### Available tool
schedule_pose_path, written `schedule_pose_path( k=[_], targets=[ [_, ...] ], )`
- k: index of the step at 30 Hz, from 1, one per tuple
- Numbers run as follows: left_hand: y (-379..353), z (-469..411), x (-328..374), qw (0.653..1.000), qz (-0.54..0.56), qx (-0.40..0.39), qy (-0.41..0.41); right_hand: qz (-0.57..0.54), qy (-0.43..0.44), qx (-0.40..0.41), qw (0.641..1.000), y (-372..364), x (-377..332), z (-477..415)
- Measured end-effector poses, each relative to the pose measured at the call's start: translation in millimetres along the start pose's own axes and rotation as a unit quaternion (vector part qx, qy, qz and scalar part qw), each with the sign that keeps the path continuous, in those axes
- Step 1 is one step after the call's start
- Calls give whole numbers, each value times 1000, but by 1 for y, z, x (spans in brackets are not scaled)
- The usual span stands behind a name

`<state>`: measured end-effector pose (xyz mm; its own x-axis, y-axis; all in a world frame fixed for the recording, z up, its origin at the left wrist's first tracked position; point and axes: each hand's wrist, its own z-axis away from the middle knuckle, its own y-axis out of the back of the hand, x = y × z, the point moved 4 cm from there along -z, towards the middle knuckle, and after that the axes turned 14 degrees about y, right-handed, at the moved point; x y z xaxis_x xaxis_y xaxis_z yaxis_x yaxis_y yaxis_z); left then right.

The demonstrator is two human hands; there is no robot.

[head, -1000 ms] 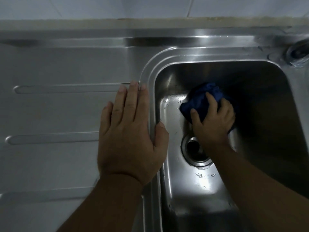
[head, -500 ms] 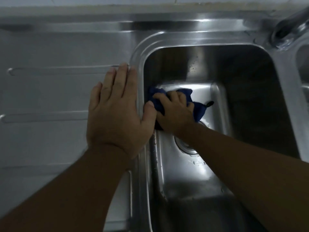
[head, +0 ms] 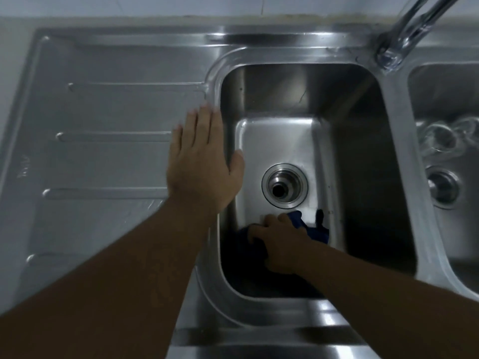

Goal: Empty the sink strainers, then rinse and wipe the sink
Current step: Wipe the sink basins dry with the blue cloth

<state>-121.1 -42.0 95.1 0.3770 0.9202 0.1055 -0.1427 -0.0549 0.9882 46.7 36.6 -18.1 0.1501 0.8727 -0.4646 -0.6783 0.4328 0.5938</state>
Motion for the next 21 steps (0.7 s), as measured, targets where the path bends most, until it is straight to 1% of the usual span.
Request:
schedule_pose_path(
  k=[2,4,7,10,12,14,15,17,21],
  targets=[
    [-1,4,-1,1000,-3,2,8,0,-40,-6,999,0,19,19],
    [0,5,0,1000,-7,3,12,27,-79,-6,996,2,42,40],
    [1,1,1,999,-14,1,29,91,-99,20,991,3,64,56],
    [0,0,2,999,-21,-8,30,105,-107,103,983,18,74,47],
    [-1,-1,2,999,-30,-13,28,93,-106,169,975,41,88,33],
    [-2,-3,1,999,-37,-18,28,58,-94,240,964,74,109,12],
    [-3,-4,1,999,-40,-21,29,31,-88,281,955,91,120,2],
    [-6,-5,0,998,-41,-25,32,-4,-83,369,926,120,132,-22],
    [-9,-7,0,998,-40,-18,34,-62,-186,425,884,137,123,-81]
  ],
)
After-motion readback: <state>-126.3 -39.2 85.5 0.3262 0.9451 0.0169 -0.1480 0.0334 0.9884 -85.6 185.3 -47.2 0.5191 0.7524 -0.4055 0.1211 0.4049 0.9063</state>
